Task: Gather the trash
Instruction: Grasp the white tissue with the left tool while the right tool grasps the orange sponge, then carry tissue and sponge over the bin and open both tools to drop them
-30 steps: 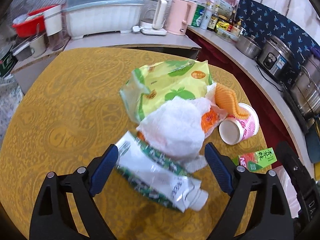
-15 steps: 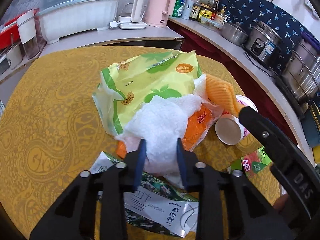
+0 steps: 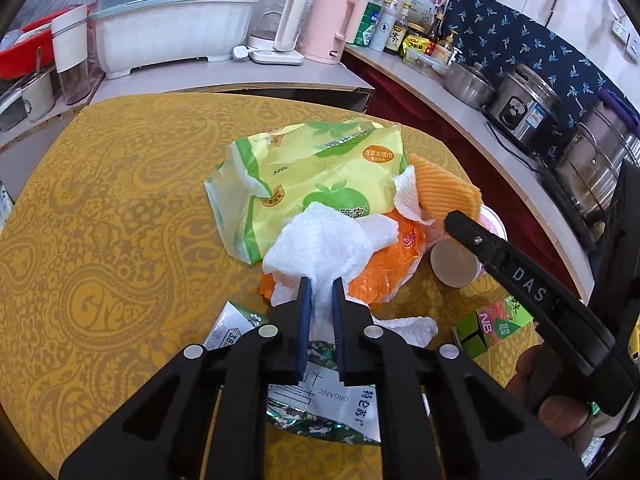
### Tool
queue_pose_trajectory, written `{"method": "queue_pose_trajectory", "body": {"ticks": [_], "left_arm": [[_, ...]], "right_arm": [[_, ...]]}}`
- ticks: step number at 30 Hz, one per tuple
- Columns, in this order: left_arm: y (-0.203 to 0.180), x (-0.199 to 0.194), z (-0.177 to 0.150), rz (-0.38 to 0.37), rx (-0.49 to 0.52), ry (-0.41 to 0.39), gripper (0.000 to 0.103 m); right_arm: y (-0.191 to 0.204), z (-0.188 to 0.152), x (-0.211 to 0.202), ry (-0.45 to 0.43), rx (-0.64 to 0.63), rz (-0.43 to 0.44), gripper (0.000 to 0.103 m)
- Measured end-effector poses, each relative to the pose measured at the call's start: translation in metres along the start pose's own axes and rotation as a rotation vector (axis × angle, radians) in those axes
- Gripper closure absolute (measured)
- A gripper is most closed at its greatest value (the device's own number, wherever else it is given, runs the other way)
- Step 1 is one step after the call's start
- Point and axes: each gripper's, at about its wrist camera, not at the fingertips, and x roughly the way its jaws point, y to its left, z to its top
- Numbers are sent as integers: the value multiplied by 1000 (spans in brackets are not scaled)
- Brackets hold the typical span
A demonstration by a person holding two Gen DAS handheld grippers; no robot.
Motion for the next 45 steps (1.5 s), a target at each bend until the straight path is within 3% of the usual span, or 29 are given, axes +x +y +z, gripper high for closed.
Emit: {"method": "queue_pose_trajectory", "body": {"ticks": [9,18,28,45], "left_arm": [[-3,-37,-7,-12,-15,-46,93],[-42,-88,-15,-61,39,-113,93],[-121,-121,-42,-148,157,-127,93],[-273,-105,-112,-310,395,-17,93]], "right_arm": [[-8,-1,-57,-91,43,25,84],[-29,-9,-138,-194,80,3,84],[-92,-38,-222,-283,183,-77,84],[-218,-113,-302,-313,392,-243,84]]}}
